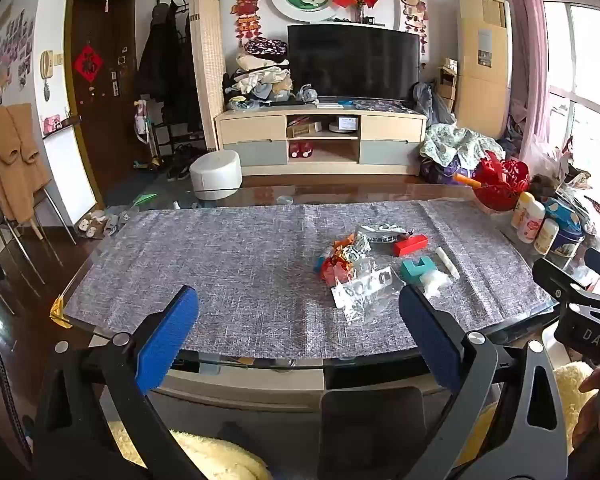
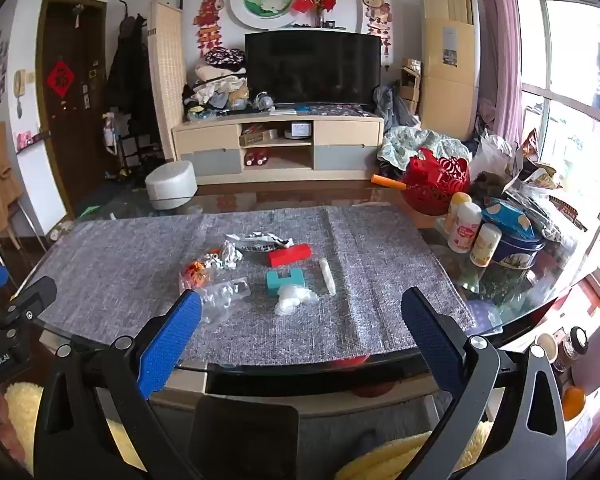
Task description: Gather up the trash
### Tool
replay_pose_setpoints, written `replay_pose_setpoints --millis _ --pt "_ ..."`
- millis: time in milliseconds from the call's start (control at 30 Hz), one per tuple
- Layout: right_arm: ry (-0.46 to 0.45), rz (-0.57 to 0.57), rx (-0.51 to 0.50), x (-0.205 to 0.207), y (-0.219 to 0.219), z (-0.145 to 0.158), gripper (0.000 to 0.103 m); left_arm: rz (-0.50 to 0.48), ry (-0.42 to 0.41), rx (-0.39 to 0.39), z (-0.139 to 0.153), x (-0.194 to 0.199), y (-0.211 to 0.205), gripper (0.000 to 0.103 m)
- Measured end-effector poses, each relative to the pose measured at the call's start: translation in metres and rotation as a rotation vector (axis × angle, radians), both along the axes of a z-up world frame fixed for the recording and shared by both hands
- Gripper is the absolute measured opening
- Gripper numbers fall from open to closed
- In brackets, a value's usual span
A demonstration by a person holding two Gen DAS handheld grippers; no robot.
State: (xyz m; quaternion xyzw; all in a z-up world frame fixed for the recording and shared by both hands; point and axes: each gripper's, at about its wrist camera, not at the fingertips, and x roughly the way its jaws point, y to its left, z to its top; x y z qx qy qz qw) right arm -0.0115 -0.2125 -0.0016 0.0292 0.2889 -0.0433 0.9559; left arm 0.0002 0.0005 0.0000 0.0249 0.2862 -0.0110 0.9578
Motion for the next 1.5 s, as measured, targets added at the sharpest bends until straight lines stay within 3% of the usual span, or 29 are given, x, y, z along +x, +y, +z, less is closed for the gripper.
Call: replay_pose_setpoints --millis 1100,1500 --pt "-0.008 -0.003 -0.011 0.002 0.0 0.004 0.1 0.007 -0.01 -0.004 0.015 0.004 0.011 0.095" --pt "-0.006 -0.008 -0.016 0.003 0.001 0.004 0.1 0.013 -0.013 -0.014 0.006 0.0 0.006 0.095"
